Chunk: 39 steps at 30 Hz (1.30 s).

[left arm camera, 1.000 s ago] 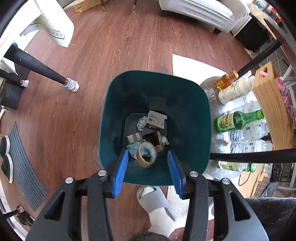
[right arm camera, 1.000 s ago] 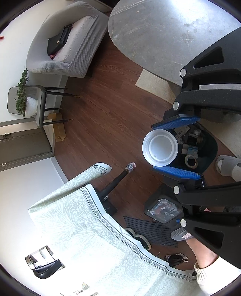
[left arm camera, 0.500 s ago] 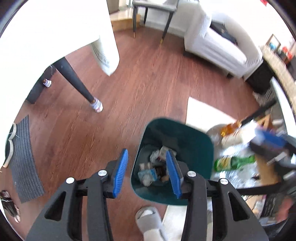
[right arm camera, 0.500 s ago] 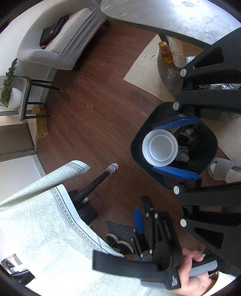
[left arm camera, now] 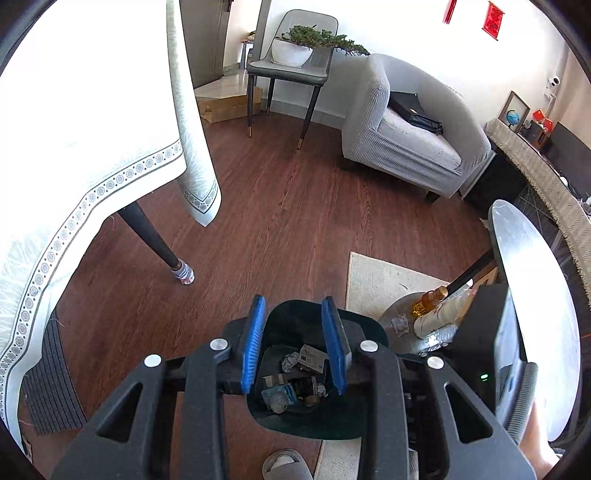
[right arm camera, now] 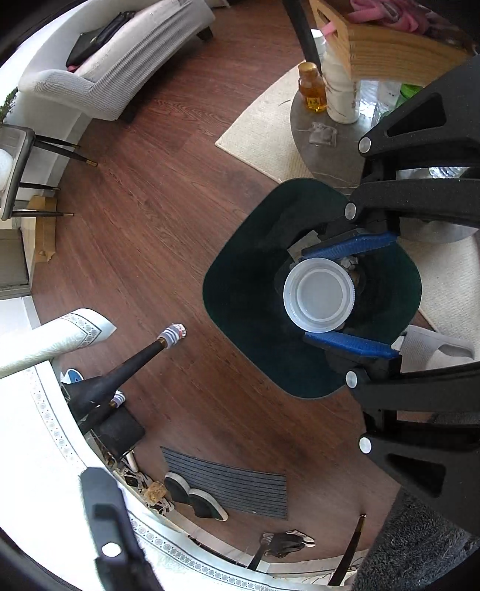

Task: Collect trash
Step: 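Open both tools to drop the tape roll and cap into the bin, then move both tools back over the now empty marble table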

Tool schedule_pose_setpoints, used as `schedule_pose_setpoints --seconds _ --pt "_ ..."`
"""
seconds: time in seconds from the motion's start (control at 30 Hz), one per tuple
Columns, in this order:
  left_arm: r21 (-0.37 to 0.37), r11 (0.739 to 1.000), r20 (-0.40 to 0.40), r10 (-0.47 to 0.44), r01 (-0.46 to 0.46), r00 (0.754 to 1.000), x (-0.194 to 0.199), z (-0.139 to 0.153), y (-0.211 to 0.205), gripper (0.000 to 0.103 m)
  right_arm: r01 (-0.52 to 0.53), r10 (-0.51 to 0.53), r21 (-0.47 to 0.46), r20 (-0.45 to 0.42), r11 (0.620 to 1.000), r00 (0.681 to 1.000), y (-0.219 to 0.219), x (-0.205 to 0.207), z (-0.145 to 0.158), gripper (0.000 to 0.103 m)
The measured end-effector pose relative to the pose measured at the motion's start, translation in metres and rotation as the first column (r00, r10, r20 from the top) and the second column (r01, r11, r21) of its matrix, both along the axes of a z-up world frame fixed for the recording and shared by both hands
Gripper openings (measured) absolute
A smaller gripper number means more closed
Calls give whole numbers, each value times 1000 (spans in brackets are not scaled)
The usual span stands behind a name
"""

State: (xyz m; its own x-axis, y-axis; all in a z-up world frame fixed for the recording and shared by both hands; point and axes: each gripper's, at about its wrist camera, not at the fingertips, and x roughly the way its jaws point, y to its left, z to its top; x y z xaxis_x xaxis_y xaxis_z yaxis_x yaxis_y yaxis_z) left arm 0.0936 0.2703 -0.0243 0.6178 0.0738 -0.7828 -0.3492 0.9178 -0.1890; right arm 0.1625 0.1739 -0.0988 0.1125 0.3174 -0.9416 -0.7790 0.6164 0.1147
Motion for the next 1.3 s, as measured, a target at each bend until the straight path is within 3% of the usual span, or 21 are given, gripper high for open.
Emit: schedule_pose_setpoints --seconds 0.27,0.33,0.4,0.67,0.87,1.03,1.3 --pt "-30 1000 60 9 -8 998 1 24 -10 33 -47 47 -102 -3 994 999 5 -11 -31 41" --pt "-27 1000 65 8 -6 998 0 27 -11 33 -53 54 -138 4 989 999 5 -13 -37 57" --pt "-15 1000 77 9 -8 997 0 31 -14 33 -67 69 -173 5 983 998 5 -16 -43 61" --pt "-20 1000 132 14 -12 991 -2 53 -17 39 -90 98 -175 37 980 995 -3 -22 -39 61" --pt "19 1000 187 -6 2 982 -11 71 -23 43 -99 108 -116 78 988 991 -4 -30 -13 52" --pt "74 997 229 -18 1 973 -15 84 -24 47 -84 88 -30 151 996 985 -11 -34 28 48" --pt "40 999 267 -7 -4 964 -22 92 -24 51 -4 -28 122 263 993 964 -48 -29 97 43"
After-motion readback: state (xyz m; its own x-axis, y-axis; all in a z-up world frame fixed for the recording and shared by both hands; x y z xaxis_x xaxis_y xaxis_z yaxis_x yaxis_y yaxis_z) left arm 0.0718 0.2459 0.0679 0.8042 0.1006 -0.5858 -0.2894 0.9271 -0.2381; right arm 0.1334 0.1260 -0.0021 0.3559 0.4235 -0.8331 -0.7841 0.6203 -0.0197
